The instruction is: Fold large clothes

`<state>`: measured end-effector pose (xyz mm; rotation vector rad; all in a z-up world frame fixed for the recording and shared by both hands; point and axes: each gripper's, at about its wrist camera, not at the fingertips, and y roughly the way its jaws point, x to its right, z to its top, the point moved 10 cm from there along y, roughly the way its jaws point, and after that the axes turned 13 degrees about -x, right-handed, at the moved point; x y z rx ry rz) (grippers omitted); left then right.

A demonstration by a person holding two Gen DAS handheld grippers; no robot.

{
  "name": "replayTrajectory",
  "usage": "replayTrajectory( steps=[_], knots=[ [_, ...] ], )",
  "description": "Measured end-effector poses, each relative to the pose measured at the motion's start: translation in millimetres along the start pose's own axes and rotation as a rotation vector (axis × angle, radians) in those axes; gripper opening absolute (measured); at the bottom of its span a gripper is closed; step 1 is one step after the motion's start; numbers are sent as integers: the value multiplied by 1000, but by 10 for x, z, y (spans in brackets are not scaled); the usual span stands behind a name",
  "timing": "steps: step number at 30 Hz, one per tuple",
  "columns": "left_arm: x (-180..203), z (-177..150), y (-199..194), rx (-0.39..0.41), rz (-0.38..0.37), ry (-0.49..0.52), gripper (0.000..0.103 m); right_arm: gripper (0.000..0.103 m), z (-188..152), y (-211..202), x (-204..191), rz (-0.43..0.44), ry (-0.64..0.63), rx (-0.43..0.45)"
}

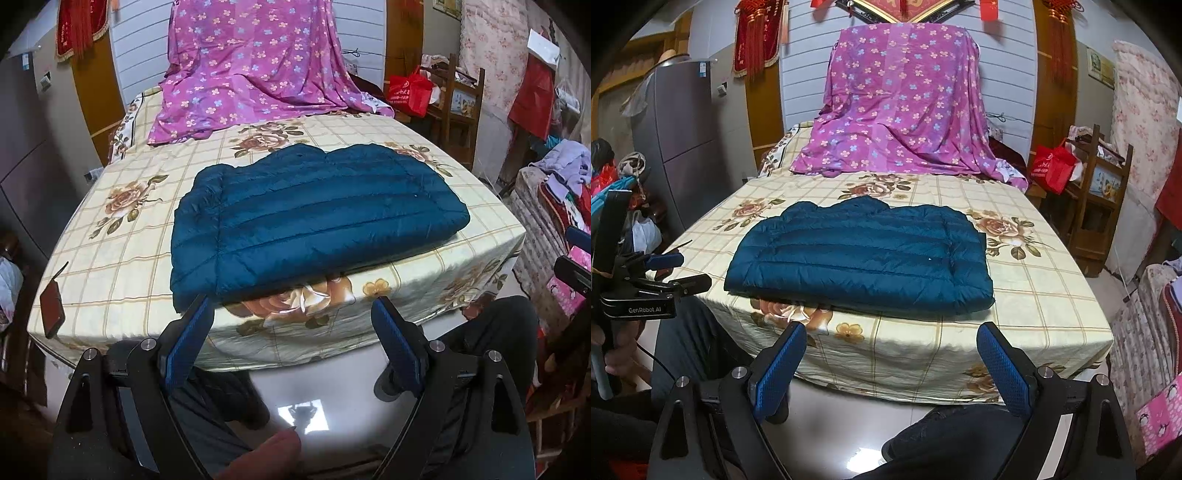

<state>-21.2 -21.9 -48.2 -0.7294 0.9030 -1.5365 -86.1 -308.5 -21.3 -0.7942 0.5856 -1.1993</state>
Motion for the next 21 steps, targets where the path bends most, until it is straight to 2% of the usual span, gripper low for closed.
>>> replayTrajectory(
  steps=[21],
  knots=[
    [45, -1, 16, -7, -16, 0, 87, 92, 43, 1, -44, 10, -4, 0]
  ],
)
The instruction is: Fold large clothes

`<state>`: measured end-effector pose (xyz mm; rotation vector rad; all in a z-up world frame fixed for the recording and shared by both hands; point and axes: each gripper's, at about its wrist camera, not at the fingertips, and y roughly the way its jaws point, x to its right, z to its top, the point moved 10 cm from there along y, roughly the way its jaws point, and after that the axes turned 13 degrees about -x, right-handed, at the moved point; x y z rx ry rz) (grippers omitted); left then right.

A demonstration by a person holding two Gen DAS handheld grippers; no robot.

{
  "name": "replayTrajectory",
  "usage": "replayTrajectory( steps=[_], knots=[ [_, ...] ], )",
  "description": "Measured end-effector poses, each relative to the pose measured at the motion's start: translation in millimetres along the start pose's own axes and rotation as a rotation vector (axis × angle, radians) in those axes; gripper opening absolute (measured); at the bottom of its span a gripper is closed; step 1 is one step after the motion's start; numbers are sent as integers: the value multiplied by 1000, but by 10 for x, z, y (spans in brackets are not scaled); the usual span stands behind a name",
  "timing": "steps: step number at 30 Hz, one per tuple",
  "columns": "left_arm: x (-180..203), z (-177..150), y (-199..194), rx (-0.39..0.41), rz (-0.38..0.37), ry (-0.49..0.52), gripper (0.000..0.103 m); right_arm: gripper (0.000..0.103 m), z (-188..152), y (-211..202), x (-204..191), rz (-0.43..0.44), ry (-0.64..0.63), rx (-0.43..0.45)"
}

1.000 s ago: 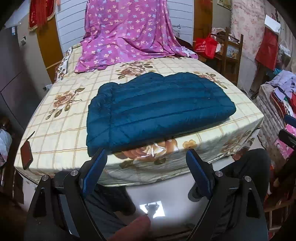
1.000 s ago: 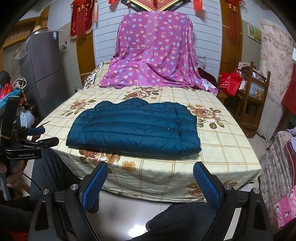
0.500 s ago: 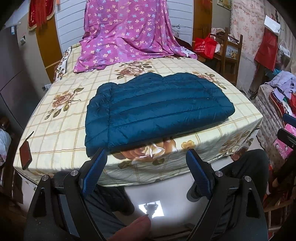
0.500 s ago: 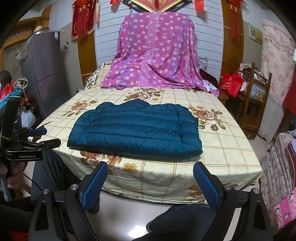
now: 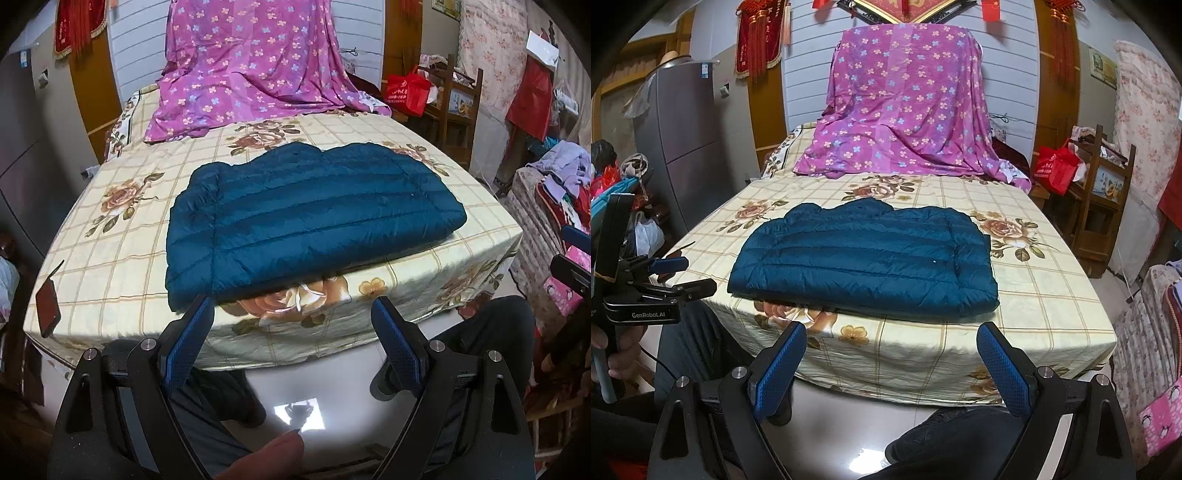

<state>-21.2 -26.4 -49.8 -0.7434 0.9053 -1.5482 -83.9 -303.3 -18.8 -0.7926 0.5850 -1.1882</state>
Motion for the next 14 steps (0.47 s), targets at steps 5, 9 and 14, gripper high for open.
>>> replayTrajectory(
  steps=[5, 9, 14],
  knots=[
    [22, -7, 13, -4, -8, 1, 87, 92, 10, 13, -17, -1, 1, -3],
    [28, -20, 39, -14, -29, -2, 87, 92, 11, 14, -20, 3, 2, -3],
    [20, -22, 37, -11, -58, -16, 87, 92, 2, 46, -34, 7, 3, -3]
  ],
)
